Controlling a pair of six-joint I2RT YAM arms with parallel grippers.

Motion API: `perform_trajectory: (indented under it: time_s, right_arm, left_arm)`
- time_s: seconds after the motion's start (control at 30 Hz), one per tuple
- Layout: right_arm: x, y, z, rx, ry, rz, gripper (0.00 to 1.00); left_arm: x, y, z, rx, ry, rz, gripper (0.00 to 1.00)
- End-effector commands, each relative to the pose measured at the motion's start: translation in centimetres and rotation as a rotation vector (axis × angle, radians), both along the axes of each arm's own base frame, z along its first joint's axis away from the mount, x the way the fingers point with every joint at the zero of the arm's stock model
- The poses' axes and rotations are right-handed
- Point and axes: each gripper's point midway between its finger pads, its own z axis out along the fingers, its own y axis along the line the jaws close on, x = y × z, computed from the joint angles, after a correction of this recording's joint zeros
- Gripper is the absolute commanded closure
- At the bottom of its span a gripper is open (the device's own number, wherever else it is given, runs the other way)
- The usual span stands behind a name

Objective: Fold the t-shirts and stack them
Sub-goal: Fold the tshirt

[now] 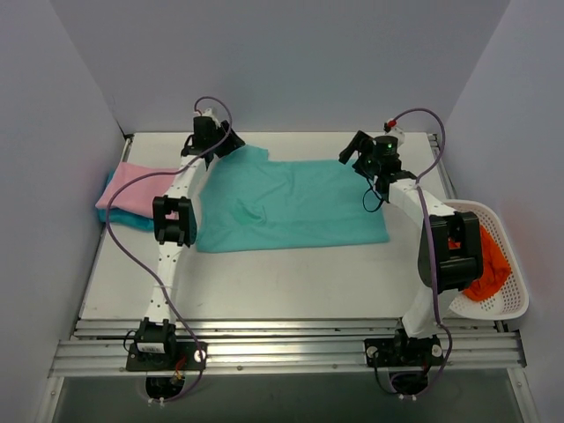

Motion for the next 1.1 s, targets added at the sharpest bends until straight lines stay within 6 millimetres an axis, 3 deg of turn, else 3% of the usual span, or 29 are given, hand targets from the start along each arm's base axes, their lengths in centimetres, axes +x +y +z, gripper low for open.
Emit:
perform_trajectory:
  time_s: [0.0, 0.03, 0.07, 0.1, 0.17, 0.23, 0.3, 0.33, 0.4, 0.43, 0.47, 0.5, 0.57, 0.6, 0.63, 0.67, 0.7, 0.73, 0.9, 1.07]
  right_arm:
    - [0.3, -0.1, 1.6, 0.024, -0.054, 0.007, 0.0]
    - [0.4, -0.3, 1.4, 0.025, -0.05, 0.003, 0.0]
    - [0.4, -0.2, 1.0, 0.025, -0.042, 0.005, 0.0]
    - [0.5, -0.3, 0.7, 0.026, -0.039, 0.002, 0.0]
    - [0.6, -0.5, 0.0, 0.029, -0.025, -0.003, 0.0]
    - [0.9, -1.0, -0.8, 0.025, -0.014, -0.016, 0.0]
    - [1.5, -1.8, -1.2, 0.009, -0.006, -0.042, 0.0]
    - [1.9, -2.5, -2.4, -0.001, 0.018, -0.065, 0.0]
    - [3.2, -4.3, -2.7, -0.02, 0.033, -0.108, 0.0]
    - [3.6, -5.2, -4.5, -0.037, 0.073, -0.136, 0.0]
    - [4.1, -6.1, -5.1, -0.039, 0.089, -0.152, 0.0]
    - [5.0, -7.1, -4.8, -0.05, 0.08, -0.189, 0.0]
    - [5.7, -8.2, -7.5, -0.058, 0.128, -0.207, 0.0]
    - [6.7, -8.3, -7.1, -0.056, 0.114, -0.213, 0.0]
    - [7.0, -8.6, -9.1, -0.06, 0.145, -0.218, 0.0]
    - [7.4, -8.6, -9.7, -0.063, 0.151, -0.218, 0.0]
    - [8.2, -8.6, -9.4, -0.063, 0.134, -0.218, 0.0]
    - [8.5, -8.6, -10.8, -0.066, 0.152, -0.216, 0.0]
    - [9.8, -8.6, -12.7, -0.07, 0.159, -0.212, 0.0]
    - [10.7, -8.1, -13.0, -0.036, 0.149, -0.206, 0.01]
  left_arm:
    - [0.1, 1.8, -1.5, 0.019, 0.028, 0.032, 0.44]
    - [0.2, 1.9, -1.4, 0.019, 0.027, 0.041, 0.5]
    - [0.3, 2.0, -1.5, 0.019, 0.028, 0.046, 0.65]
    - [0.3, 2.1, -1.5, 0.019, 0.03, 0.051, 0.73]
    - [0.3, 2.3, -1.6, 0.016, 0.034, 0.06, 0.83]
    - [0.3, 2.4, -1.7, 0.013, 0.035, 0.059, 0.85]
    - [0.3, 2.4, -1.5, 0.009, 0.032, 0.054, 0.94]
    - [0.3, 2.4, -1.7, 0.008, 0.036, 0.055, 0.97]
    - [0.3, 2.4, -1.5, 0.005, 0.031, 0.052, 0.98]
    - [0.2, 2.4, -1.8, 0.006, 0.039, 0.052, 0.98]
    - [0.2, 2.5, -1.7, 0.005, 0.038, 0.054, 0.98]
    - [0.2, 2.6, -1.6, 0.004, 0.035, 0.056, 0.98]
    - [0.1, 2.6, -1.8, 0.002, 0.042, 0.056, 0.98]
    - [0.1, 2.6, -1.7, 0.002, 0.039, 0.057, 0.98]
    - [0.2, 2.7, -1.7, 0.0, 0.04, 0.058, 0.98]
    - [0.1, 2.7, -1.8, 0.001, 0.041, 0.058, 0.98]
    - [0.1, 2.7, -1.8, -0.001, 0.044, 0.058, 0.98]
    - [0.1, 2.6, -1.9, -0.002, 0.045, 0.055, 0.98]
    - [0.1, 2.7, -1.9, -0.003, 0.045, 0.055, 0.98]
    - [0.1, 2.7, -2.0, -0.005, 0.044, 0.052, 0.98]
